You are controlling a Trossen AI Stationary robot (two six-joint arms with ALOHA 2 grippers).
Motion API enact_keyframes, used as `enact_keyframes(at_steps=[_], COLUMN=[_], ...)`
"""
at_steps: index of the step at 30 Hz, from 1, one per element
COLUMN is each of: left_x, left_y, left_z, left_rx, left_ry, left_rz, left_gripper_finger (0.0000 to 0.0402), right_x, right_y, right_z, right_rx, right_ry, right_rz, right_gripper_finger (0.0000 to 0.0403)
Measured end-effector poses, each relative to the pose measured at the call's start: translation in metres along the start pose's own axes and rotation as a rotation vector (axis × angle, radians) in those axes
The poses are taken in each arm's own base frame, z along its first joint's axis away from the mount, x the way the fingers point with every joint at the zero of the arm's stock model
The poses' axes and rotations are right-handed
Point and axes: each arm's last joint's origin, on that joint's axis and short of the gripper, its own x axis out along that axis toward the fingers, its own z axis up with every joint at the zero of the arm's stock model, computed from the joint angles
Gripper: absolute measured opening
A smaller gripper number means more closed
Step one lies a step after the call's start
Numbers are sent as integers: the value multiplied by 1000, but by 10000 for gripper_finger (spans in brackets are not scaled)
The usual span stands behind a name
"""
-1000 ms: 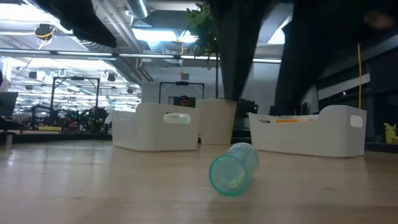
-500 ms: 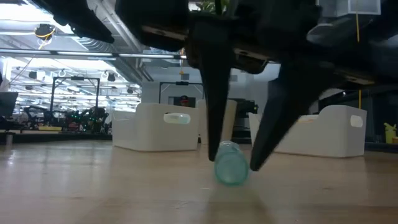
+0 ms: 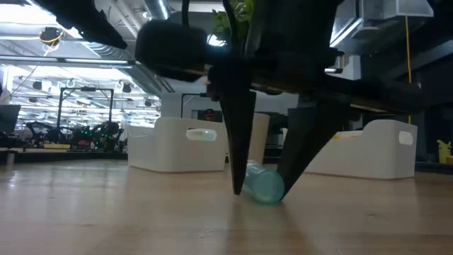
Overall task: Pick and place medicine bottles into bin by pill shape (circle, oval)
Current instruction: Put the blue pill bottle into the left white bin
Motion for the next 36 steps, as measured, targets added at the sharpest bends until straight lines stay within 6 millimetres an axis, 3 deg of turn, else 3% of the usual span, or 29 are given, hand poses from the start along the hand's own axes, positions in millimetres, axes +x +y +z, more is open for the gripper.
enact_keyframes(at_steps=[13,18,23,29,33,36], left_x=[0,1,1,1,1,1], left_y=[0,1,3,6,7,7], left_z=[0,3,21,28,28,28], left_rx=[18,108,167,238,210,189], left_ry=[4,-28,-180,-230,-229,-230], left_rz=[1,9,56,89,89,86], left_gripper_finger=[171,171,171,171,171,171], right_x=[2,-6,-16,-45,-78,-103], right_y=[1,15,33,61,75,70], right_z=[2,19,56,99,114,120], right_rx=[-236,-454,-610,-715,-821,-859], right_ry=[-127,-319,-472,-611,-708,-763], right_rz=[31,60,27,30,40,23], right_gripper_finger=[96,102,102,103,103,103])
